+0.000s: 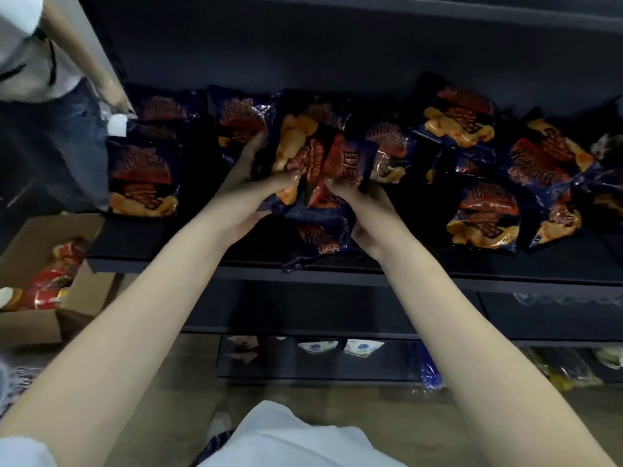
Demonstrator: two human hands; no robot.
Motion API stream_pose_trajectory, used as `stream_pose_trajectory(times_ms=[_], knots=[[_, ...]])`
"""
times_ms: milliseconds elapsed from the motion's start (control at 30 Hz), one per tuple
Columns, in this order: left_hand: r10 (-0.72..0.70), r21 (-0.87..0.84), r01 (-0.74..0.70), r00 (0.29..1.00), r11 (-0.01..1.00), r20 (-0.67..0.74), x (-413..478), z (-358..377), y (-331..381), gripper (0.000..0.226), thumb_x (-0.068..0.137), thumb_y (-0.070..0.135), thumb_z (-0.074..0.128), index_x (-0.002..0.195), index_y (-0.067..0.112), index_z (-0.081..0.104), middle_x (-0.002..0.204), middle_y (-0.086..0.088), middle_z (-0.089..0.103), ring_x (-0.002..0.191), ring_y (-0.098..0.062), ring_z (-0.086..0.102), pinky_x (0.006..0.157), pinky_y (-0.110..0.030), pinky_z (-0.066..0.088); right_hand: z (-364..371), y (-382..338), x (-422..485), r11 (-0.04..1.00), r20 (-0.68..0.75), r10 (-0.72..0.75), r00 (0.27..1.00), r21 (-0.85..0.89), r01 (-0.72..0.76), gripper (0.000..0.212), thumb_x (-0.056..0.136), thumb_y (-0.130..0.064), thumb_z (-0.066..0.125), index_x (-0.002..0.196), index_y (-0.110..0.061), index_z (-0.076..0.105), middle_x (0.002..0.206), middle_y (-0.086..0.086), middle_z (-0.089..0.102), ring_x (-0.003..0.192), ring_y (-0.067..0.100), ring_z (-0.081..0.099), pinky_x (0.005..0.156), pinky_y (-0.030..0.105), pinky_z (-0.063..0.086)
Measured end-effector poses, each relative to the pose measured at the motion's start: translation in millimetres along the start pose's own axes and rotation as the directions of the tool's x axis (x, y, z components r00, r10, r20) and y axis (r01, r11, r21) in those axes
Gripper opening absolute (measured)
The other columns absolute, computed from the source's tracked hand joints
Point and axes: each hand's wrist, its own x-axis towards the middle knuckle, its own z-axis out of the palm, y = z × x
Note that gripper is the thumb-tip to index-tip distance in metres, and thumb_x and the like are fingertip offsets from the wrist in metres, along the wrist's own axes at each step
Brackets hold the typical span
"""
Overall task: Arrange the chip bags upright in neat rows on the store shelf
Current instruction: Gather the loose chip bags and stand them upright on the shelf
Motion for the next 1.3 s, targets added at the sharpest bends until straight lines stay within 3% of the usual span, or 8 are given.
stream_pose_trajectory(times_ms=[200, 333, 433, 500, 667, 833, 1000, 1300], knots=[[0.041, 0.185, -0.051, 0.997, 0.981, 0.062, -11.3, -58.0, 24.0, 0.098, 0.063, 0.03, 0.077, 0.144, 0.033, 0.022, 0.134, 0.002, 0.051, 0.121, -0.011, 0.052, 0.099, -0.031, 0.043, 33.6, -6.9, 8.6, 0.977, 0.118, -0.116, 0.986, -0.166, 0.135, 0.027, 0.083, -0.011, 0.069, 0.107, -0.018, 0.062, 0.101, -0.003, 0.07, 0.089, 0.005, 0.068, 0.079, 0.022, 0.054], [0.204, 0.439, -0.185, 0.979, 0.879, 0.003, -28.6, -102.0, 61.9, 0.105, 0.056, 0.044, 0.079, 0.141, 0.037, 0.017, 0.135, 0.005, 0.046, 0.122, -0.008, 0.049, 0.098, -0.023, 0.042, 67.2, -19.0, 6.8, 0.703, 0.375, -0.241, 0.895, -0.568, 0.427, 0.052, 0.079, -0.018, 0.074, 0.125, -0.018, 0.05, 0.113, -0.008, 0.062, 0.104, 0.0, 0.058, 0.089, 0.015, 0.046], [0.015, 0.666, -0.105, 0.99, 0.738, 0.14, -48.5, -125.5, 82.6, 0.096, 0.045, 0.06, 0.081, 0.128, 0.051, 0.033, 0.127, 0.018, 0.051, 0.118, 0.007, 0.048, 0.096, -0.015, 0.041, 101.8, -24.5, 0.6, 0.557, 0.488, -0.214, 0.846, -0.65, 0.516, 0.064, 0.073, -0.025, 0.077, 0.124, -0.026, 0.039, 0.105, -0.017, 0.058, 0.099, 0.001, 0.057, 0.084, 0.017, 0.046], [-0.047, 0.769, -0.057, 0.993, 0.637, 0.113, -56.7, -139.7, 80.0, 0.075, 0.058, 0.046, 0.083, 0.121, 0.045, 0.043, 0.117, 0.028, 0.052, 0.111, 0.013, 0.048, 0.092, -0.005, 0.037, 124.8, -24.0, 0.1, 0.508, 0.554, -0.171, 0.815, -0.659, 0.555, 0.068, 0.072, -0.028, 0.077, 0.126, -0.029, 0.037, 0.106, -0.016, 0.058, 0.099, 0.004, 0.057, 0.082, 0.019, 0.046], [0.032, 0.673, 0.042, 0.995, 0.738, -0.097, -70.5, -183.3, 54.7, 0.052, 0.073, 0.02, 0.077, 0.119, 0.025, 0.053, 0.108, 0.015, 0.063, 0.093, 0.012, 0.059, 0.08, -0.007, 0.044, 163.3, -8.6, 11.6, 0.504, 0.559, -0.229, 0.797, -0.632, 0.588, 0.064, 0.076, -0.035, 0.075, 0.129, -0.031, 0.041, 0.111, -0.015, 0.055, 0.102, 0.002, 0.055, 0.086, 0.014, 0.043], [0.043, 0.386, 0.123, 0.918, 0.914, -0.393, -77.1, -224.0, 4.9, 0.057, 0.062, 0.036, 0.078, 0.113, 0.019, 0.058, 0.106, 0.004, 0.066, 0.105, -0.015, 0.062, 0.09, -0.024, 0.048, 175.0, 7.6, 28.9, 0.537, 0.383, -0.475, 0.793, -0.588, 0.605, 0.037, 0.091, -0.029, 0.058, 0.127, -0.024, 0.047, 0.104, -0.019, 0.058, 0.091, -0.003, 0.06, 0.08, 0.014, 0.048], [0.039, 0.398, 0.17, 0.884, 0.901, -0.465, -70.9, -226.0, -30.0, 0.05, 0.078, 0.029, 0.073, 0.122, 0.014, 0.054, 0.113, 0.0, 0.061, 0.101, -0.012, 0.06, 0.079, -0.014, 0.046, 172.5, 33.4, 47.9, 0.279, 0.355, -0.583, 0.731, -0.757, 0.59, 0.035, 0.089, -0.016, 0.057, 0.124, -0.014, 0.054, 0.124, 0.003, 0.059, 0.115, 0.022, 0.053, 0.096, 0.024, 0.04], [0.161, 0.542, 0.115, 0.886, 0.832, -0.435, -35.2, -226.3, -46.2, 0.069, 0.069, 0.053, 0.055, 0.132, 0.027, 0.044, 0.126, -0.002, 0.051, 0.117, -0.015, 0.05, 0.099, -0.041, 0.044, 156.1, 55.2, 57.2, 0.072, 0.335, -0.602, 0.725, -0.881, 0.467, 0.039, 0.087, -0.031, 0.046, 0.118, -0.013, 0.062, 0.126, 0.008, 0.056, 0.121, 0.031, 0.048, 0.107, 0.056, 0.031]])
